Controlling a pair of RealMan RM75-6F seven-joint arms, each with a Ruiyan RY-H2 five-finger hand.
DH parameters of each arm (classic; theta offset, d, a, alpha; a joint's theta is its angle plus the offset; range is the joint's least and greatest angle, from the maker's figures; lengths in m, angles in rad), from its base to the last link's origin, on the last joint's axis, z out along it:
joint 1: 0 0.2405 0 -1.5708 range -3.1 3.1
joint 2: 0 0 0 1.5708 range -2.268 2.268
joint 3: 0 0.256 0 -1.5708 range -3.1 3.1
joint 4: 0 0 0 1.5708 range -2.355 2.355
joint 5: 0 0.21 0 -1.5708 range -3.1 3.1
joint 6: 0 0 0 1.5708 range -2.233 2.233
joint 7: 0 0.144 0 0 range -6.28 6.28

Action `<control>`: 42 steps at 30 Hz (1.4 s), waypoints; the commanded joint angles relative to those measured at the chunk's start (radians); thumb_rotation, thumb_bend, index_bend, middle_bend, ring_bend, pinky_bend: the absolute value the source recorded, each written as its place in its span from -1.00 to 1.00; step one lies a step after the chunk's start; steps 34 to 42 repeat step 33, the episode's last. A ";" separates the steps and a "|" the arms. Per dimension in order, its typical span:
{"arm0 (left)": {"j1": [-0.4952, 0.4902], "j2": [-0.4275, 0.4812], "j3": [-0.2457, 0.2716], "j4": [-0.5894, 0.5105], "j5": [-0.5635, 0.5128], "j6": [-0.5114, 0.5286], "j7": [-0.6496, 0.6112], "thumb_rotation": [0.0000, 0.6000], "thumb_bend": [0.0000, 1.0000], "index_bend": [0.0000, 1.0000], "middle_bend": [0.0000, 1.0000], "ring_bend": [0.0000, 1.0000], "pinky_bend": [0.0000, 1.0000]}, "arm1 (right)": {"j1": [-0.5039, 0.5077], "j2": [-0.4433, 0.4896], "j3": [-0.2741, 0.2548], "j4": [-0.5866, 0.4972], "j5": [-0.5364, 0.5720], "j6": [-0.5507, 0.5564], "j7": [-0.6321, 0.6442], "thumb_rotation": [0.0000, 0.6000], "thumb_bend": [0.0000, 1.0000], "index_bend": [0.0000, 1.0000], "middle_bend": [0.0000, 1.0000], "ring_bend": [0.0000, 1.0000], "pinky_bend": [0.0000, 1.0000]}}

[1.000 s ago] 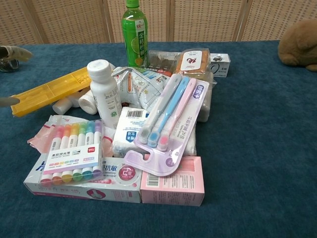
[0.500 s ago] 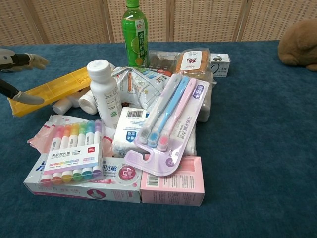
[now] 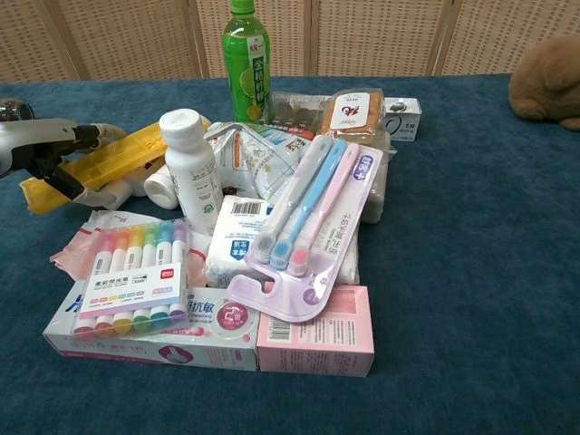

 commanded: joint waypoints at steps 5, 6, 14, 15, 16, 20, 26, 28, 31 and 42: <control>0.036 -0.019 -0.021 -0.023 0.027 0.110 -0.058 1.00 0.12 -0.28 -0.20 0.05 0.53 | -0.013 0.012 -0.006 -0.002 0.001 0.012 0.008 0.08 -0.55 -1.00 -1.00 -1.00 -1.00; 0.042 -0.011 -0.021 -0.031 0.038 0.116 -0.068 1.00 0.12 -0.28 -0.20 0.06 0.54 | -0.012 0.013 -0.006 -0.002 0.001 0.011 0.010 0.08 -0.55 -1.00 -1.00 -1.00 -1.00; 0.140 0.105 -0.052 -0.186 0.218 0.201 -0.254 1.00 0.10 -0.28 -0.19 0.06 0.55 | 0.001 0.002 -0.001 0.004 0.001 -0.008 0.004 0.07 -0.55 -1.00 -1.00 -1.00 -1.00; 0.155 0.124 -0.054 -0.210 0.251 0.221 -0.274 1.00 0.10 -0.28 -0.20 0.06 0.55 | 0.001 0.001 -0.001 0.005 -0.003 -0.008 0.007 0.08 -0.55 -1.00 -1.00 -1.00 -1.00; 0.175 0.150 -0.056 -0.245 0.291 0.249 -0.299 1.00 0.09 -0.29 -0.20 0.06 0.55 | 0.001 -0.001 -0.002 0.009 -0.010 -0.006 0.012 0.08 -0.55 -1.00 -1.00 -1.00 -1.00; 0.243 0.222 -0.058 -0.347 0.448 0.362 -0.384 1.00 0.08 -0.30 -0.22 0.04 0.54 | -0.002 -0.020 -0.005 0.030 -0.018 0.000 0.026 0.07 -0.55 -1.00 -1.00 -1.00 -1.00; 0.327 0.284 -0.054 -0.421 0.664 0.541 -0.498 1.00 0.07 -0.31 -0.23 -0.01 0.50 | 0.009 -0.048 -0.006 0.047 -0.020 -0.019 0.025 0.08 -0.55 -1.00 -1.00 -1.00 -1.00; 0.346 0.290 -0.057 -0.421 0.725 0.598 -0.540 1.00 0.06 -0.31 -0.23 -0.02 0.49 | 0.013 -0.053 -0.003 0.047 -0.020 -0.022 0.022 0.07 -0.55 -1.00 -1.00 -1.00 -1.00; 0.361 0.292 -0.056 -0.415 0.777 0.650 -0.569 1.00 0.05 -0.31 -0.23 -0.05 0.46 | 0.022 -0.057 0.000 0.045 -0.012 -0.037 0.014 0.08 -0.55 -1.00 -1.00 -1.00 -1.00; 0.365 0.289 -0.054 -0.409 0.800 0.671 -0.580 1.00 0.05 -0.31 -0.23 -0.06 0.45 | 0.028 -0.060 0.002 0.043 -0.006 -0.046 0.010 0.08 -0.55 -1.00 -1.00 -1.00 -1.00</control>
